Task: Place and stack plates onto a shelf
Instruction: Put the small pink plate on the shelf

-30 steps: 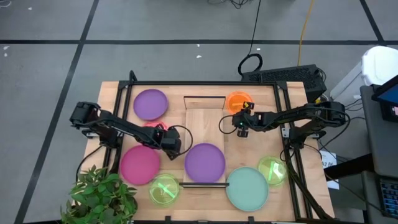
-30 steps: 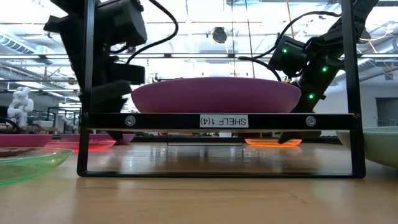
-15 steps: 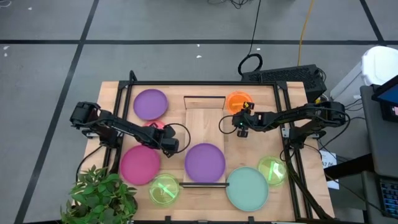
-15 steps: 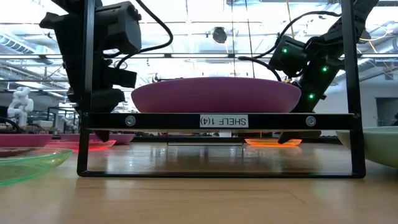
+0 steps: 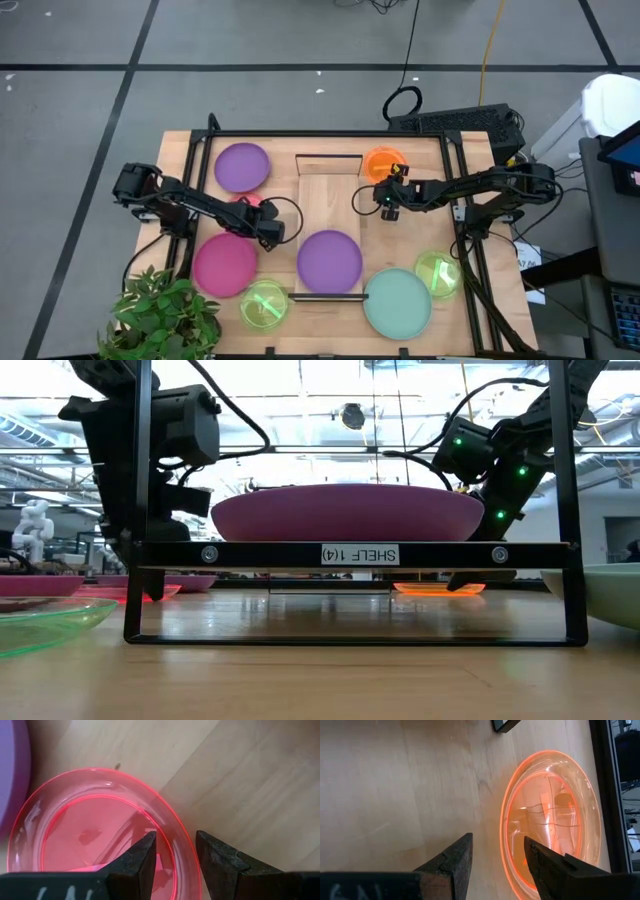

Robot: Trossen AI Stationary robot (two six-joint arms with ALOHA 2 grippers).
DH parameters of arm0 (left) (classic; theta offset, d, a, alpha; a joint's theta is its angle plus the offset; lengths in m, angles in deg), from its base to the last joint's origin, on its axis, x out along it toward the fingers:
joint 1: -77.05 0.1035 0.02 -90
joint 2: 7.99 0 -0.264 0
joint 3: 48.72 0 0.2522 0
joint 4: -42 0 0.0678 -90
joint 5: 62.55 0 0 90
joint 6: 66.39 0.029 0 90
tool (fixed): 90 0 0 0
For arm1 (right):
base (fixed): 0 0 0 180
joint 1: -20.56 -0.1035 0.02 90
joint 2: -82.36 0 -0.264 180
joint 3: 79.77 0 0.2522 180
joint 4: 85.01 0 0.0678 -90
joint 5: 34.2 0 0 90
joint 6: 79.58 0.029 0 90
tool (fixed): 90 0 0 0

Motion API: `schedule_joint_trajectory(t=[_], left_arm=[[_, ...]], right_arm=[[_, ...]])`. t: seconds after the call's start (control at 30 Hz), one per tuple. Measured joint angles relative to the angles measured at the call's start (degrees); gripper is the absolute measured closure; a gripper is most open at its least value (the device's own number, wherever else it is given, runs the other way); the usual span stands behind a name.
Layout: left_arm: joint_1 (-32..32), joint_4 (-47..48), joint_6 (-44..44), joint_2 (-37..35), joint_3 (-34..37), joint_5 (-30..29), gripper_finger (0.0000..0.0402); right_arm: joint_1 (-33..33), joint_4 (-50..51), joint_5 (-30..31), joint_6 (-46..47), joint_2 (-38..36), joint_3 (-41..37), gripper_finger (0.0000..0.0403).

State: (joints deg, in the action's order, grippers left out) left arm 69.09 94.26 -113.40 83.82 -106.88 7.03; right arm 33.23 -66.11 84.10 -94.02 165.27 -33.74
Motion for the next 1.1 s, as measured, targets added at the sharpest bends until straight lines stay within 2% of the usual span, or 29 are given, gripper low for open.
schedule_joint_trajectory(t=[0.3, 0.8, 1.03, 1.1], left_arm=[[0.02, -0.19, 1.57, 0.0, 0.09, -0.67, 0.0324], [-0.02, -0.68, 4.01, 0.0, 0.09, -0.11, 0.0336], [-0.02, -0.59, 4.85, 0.0, 0.08, -0.11, 0.0391], [-0.02, -0.61, 4.88, 0.0, 0.07, -0.11, 0.0395]], right_arm=[[0.0, -0.17, 0.04, -0.17, 0.0, 0.0, 0.0243], [0.0, -0.14, 0.09, -0.19, 0.0, 0.0, 0.0243], [-0.02, -0.14, 0.1, -0.19, 0.0, 0.0, 0.0243], [-0.01, -0.14, 0.1, -0.19, 0.0, 0.0, 0.0243]])
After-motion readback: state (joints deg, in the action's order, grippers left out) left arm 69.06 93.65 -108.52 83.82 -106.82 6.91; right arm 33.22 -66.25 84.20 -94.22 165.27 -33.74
